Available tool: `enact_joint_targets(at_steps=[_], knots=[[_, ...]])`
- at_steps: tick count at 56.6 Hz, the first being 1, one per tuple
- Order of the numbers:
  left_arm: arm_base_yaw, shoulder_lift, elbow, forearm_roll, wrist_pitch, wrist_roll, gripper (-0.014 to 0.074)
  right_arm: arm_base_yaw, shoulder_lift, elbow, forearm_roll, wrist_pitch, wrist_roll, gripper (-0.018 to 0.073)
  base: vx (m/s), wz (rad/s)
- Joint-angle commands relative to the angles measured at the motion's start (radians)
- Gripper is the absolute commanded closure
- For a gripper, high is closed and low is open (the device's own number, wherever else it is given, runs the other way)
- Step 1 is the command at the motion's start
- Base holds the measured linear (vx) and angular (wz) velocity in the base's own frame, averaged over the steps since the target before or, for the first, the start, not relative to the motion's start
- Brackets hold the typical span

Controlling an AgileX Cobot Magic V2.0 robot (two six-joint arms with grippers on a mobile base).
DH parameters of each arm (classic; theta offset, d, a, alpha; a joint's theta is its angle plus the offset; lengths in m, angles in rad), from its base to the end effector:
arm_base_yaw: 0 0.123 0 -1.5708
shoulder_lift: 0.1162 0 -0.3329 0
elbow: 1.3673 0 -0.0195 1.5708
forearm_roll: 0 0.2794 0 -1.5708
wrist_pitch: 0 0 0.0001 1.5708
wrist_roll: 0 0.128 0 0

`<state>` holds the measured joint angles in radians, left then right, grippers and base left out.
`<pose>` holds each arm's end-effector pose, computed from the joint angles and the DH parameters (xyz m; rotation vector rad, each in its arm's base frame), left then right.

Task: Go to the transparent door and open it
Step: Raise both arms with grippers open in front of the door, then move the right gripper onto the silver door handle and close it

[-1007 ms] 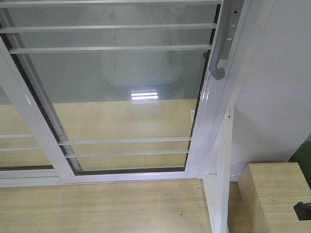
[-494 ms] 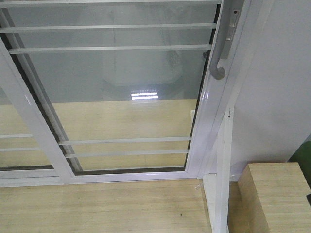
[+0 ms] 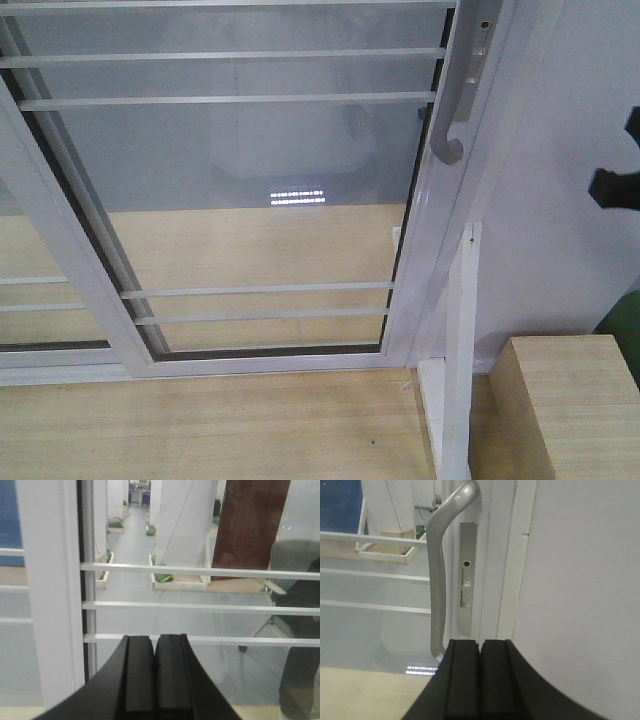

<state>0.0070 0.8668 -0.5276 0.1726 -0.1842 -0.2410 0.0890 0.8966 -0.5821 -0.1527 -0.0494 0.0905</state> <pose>0.2185 -0.0025 0.3402 -0.0402 1.6412 -0.0750 0.2253 0.0211 0.3387 -0.1374 1.7438 0.0263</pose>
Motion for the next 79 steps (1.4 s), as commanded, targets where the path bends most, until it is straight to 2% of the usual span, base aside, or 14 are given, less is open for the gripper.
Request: enact_joint_targets(at_steps=[1,14,22,27,39,51,59,63,68,75,79], knots=[[0.001,0.116,-0.091,0.008,-0.134,-0.009,0.0594,0.001,0.120,-0.090,-0.025,-0.155,0.002,0.0561,0.00,0.00],[0.001,0.322,-0.126,0.009,-0.332,-0.009,0.0594,0.001,0.337,-0.124,-0.025,-0.414,0.002,0.0561,0.00,0.00],[0.001,0.369,-0.126,0.009,-0.357,-0.009,0.0594,0.001,0.408,-0.124,-0.023,-0.485,0.004,0.0561,0.00,0.00],[0.001,0.373,-0.126,0.020,-0.356,-0.007,0.0591,0.001,0.427,-0.121,-0.021,-0.488,0.008,0.0561,0.00,0.00],[0.001,0.373,-0.126,0.146,-0.360,-0.011,0.0528,0.001,0.434,-0.119,-0.021,-0.491,0.007,0.0561,0.00,0.00],[0.001,0.373,-0.126,0.144,-0.359,-0.011,0.0390,0.001,0.434,-0.119,-0.035,-0.485,0.007,0.0524,0.00,0.00],[0.001,0.373,-0.126,0.135,-0.359,-0.011,0.0230,0.001,0.434,-0.119,-0.089,-0.481,0.007,0.0405,0.00,0.00],[0.001,0.373,-0.126,0.135,-0.359,-0.011,0.0148,0.001,0.434,-0.119,-0.113,-0.481,0.010,0.0303,0.00,0.00],[0.001,0.373,-0.126,0.135,-0.358,-0.011,0.0063,0.001,0.434,-0.119,-0.116,-0.483,0.010,0.0132,0.00,0.00],[0.001,0.373,-0.126,0.135,-0.358,-0.010,0.0006,0.001,0.434,-0.119,-0.083,-0.499,0.011,-0.0095,0.00,0.00],[0.001,0.373,-0.126,0.135,-0.358,-0.010,0.0005,0.001,0.439,-0.119,-0.065,-0.530,0.011,-0.0171,0.00,0.00]])
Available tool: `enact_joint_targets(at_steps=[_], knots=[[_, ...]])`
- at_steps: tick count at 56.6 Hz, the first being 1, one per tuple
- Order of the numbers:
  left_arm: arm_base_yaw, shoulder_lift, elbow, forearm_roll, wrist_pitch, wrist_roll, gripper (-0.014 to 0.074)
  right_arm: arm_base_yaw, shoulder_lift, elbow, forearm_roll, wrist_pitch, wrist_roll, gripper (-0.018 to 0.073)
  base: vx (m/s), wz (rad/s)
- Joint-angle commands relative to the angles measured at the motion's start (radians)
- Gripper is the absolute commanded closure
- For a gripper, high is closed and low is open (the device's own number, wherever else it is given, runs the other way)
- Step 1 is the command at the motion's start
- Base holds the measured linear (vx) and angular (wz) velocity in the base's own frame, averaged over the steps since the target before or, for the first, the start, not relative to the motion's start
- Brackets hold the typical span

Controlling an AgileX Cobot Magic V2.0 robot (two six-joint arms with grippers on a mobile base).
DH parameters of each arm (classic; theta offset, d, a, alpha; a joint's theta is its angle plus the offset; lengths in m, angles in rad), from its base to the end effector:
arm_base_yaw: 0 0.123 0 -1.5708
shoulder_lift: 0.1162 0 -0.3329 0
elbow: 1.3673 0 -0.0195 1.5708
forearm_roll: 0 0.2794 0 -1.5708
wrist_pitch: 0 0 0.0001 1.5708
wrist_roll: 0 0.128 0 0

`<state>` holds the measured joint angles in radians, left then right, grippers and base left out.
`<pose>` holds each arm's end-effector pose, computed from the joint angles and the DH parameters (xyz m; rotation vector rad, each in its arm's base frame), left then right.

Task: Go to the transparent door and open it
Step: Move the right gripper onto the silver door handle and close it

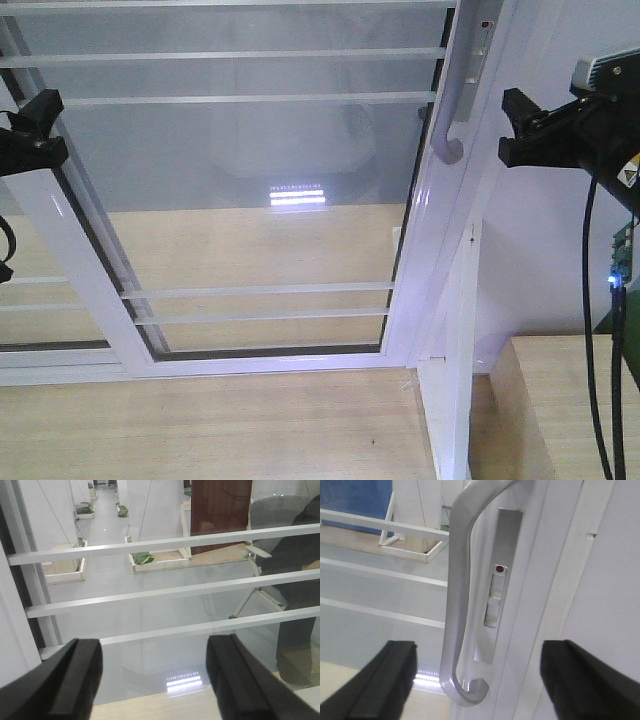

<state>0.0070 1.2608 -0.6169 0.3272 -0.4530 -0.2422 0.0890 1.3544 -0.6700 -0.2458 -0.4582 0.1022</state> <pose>0.3093 -0.0158 0.3028 0.1452 1.6886 -0.0740 0.3320 0.0434 0.2940 -0.2579 1.7019 0.0705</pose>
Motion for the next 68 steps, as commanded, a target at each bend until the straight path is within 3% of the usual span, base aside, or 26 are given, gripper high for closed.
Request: enact_joint_targets(at_steps=[1,16,36,68], knots=[[0.001,-0.020,-0.037,-0.019,-0.089,-0.009,0.0006,0.001,-0.017,-0.031,0.028,-0.130,-0.001,-0.0170,0.00,0.00],[0.001,-0.020,-0.037,-0.019,-0.091,-0.009,0.0006,0.001,0.098,-0.077,0.012,-0.205,0.062,-0.0132,0.00,0.00],[0.001,-0.020,-0.037,-0.020,-0.090,-0.009,0.0006,0.001,0.325,-0.293,-0.146,-0.235,0.179,-0.0046,0.00,0.00],[0.001,-0.020,-0.037,-0.020,-0.089,-0.009,0.0006,0.001,0.558,-0.539,-0.149,-0.251,0.217,-0.0032,0.00,0.00]])
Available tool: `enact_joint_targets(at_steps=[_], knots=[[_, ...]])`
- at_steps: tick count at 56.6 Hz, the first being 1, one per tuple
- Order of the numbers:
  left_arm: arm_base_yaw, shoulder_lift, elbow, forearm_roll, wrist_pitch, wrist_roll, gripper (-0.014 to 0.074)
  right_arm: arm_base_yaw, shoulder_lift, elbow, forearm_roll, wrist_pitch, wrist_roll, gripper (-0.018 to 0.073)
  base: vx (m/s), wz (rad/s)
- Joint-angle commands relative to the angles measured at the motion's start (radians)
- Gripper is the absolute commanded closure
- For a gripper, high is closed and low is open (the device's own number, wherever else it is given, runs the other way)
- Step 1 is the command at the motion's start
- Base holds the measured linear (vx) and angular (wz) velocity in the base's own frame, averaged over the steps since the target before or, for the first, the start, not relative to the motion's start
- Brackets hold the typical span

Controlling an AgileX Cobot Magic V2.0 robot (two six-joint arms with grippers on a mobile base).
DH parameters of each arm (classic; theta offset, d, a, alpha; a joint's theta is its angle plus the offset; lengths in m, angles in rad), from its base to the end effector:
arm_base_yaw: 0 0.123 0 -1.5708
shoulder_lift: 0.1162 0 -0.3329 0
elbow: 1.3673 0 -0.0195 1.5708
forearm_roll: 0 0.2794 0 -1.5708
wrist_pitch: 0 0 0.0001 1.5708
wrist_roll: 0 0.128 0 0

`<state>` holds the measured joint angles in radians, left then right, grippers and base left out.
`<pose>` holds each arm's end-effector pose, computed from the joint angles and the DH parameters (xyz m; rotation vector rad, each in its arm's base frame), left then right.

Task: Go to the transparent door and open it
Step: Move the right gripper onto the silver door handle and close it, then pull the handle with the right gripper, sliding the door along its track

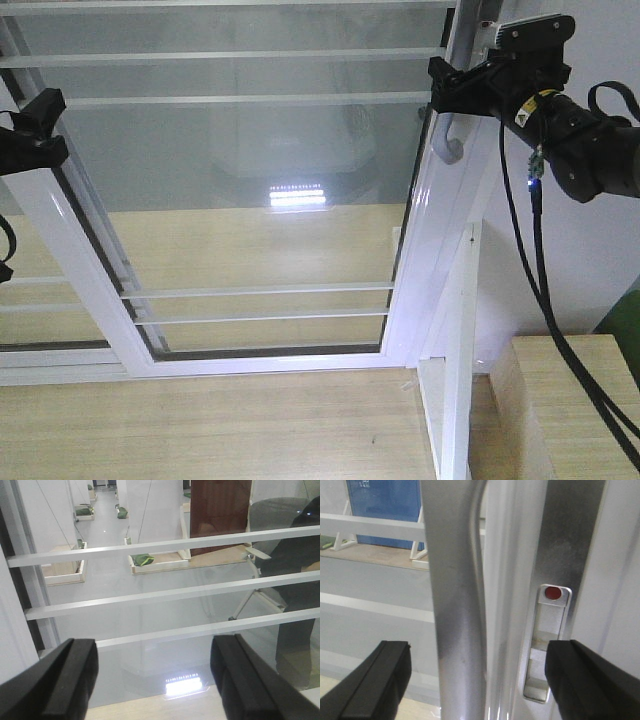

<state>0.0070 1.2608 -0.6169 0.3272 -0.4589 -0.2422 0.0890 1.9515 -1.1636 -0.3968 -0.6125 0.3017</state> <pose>0.3093 -0.0160 0.3035 0.1459 1.6828 -0.0755 0.5041 0.0735 0.2347 -0.2667 1.6777 0.2351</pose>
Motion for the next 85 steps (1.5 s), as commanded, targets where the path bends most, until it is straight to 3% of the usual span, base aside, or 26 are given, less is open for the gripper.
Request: enact_joint_targets(at_steps=[1,10,17,34,43,70,85], knots=[[0.001,-0.020,-0.037,-0.020,-0.083,-0.009,0.0006,0.001,-0.034,-0.049,0.001,-0.099,0.023,-0.0029,0.00,0.00],[0.001,-0.020,-0.037,-0.020,-0.083,-0.009,0.0006,0.001,-0.014,-0.061,-0.004,-0.107,0.030,0.0030,0.00,0.00],[0.001,-0.020,-0.037,-0.020,-0.083,-0.009,0.0006,0.001,-0.008,-0.062,-0.006,-0.115,0.030,0.0139,0.00,0.00],[0.001,-0.020,-0.037,-0.020,-0.083,-0.009,0.0006,0.007,-0.008,-0.062,-0.016,-0.134,0.030,0.0577,0.00,0.00],[0.001,-0.020,-0.037,-0.020,-0.083,-0.009,0.0006,0.047,-0.008,-0.062,-0.020,-0.136,0.027,0.0571,0.00,0.00],[0.001,-0.020,-0.037,-0.020,-0.079,-0.009,0.0006,0.265,-0.008,-0.062,-0.019,-0.155,0.008,0.0566,0.00,0.00],[0.001,-0.020,-0.037,-0.020,-0.076,-0.009,0.0006,0.320,-0.008,-0.062,-0.019,-0.157,0.011,0.0565,0.00,0.01]])
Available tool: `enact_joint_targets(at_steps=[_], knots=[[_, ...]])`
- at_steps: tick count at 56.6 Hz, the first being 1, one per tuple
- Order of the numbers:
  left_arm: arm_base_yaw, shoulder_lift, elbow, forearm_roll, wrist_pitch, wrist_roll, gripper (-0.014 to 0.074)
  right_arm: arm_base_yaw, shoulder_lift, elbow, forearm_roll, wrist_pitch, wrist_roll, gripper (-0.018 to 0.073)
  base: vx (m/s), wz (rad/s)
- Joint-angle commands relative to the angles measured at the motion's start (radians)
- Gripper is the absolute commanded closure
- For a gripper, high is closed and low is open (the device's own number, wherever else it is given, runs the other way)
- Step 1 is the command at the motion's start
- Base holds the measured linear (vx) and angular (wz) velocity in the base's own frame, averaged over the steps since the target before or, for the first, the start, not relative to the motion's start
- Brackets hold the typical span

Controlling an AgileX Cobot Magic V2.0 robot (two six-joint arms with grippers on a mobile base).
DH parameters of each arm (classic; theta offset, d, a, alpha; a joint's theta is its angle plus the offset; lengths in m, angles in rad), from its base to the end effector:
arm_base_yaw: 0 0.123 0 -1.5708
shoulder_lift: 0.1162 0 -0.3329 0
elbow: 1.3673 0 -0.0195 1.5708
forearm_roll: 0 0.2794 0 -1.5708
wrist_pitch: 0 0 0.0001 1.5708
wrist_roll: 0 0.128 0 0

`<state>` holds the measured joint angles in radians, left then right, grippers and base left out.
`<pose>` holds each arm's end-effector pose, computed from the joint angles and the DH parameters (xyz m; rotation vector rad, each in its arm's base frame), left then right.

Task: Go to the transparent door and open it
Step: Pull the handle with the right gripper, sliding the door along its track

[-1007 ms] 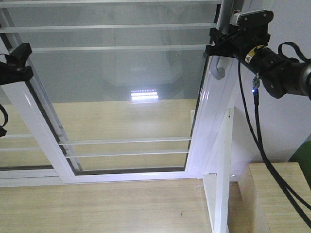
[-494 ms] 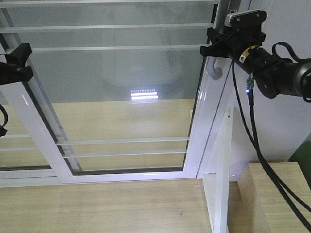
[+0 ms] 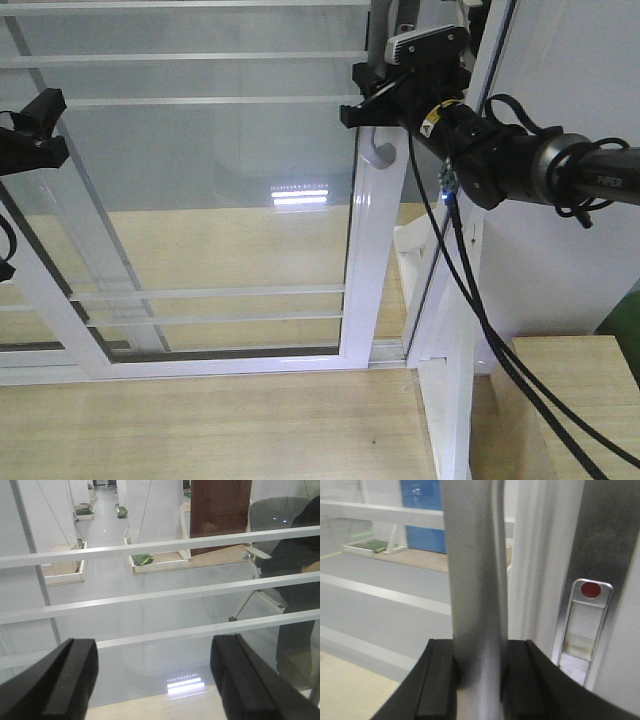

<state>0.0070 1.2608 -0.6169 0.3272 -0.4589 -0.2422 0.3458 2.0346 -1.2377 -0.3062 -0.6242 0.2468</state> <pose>0.3093 -0.0160 0.3035 0.1459 1.6828 -0.0755 0.4932 0.2016 0.2206 -0.4264 1.6385 0.4051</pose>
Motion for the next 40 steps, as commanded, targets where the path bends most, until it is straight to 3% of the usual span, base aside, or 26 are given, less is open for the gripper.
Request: enact_joint_targets(at_steps=[1,27,35,40], knots=[[0.001,-0.020,-0.037,-0.020,-0.076,-0.009,0.0006,0.067,-0.091,0.012,-0.112,-0.147,0.068,0.0565,0.01,0.03],[0.001,-0.020,-0.037,-0.021,-0.075,-0.010,0.0006,0.155,-0.088,0.011,-0.155,-0.181,0.071,0.0561,0.00,0.00],[0.001,-0.020,-0.037,-0.020,-0.075,-0.015,0.0006,0.145,-0.095,0.011,-0.178,-0.174,0.068,0.0561,0.00,0.00],[0.001,-0.020,-0.037,-0.017,-0.072,-0.066,0.0006,0.120,-0.118,0.012,-0.182,-0.135,0.067,0.0561,0.00,0.00]])
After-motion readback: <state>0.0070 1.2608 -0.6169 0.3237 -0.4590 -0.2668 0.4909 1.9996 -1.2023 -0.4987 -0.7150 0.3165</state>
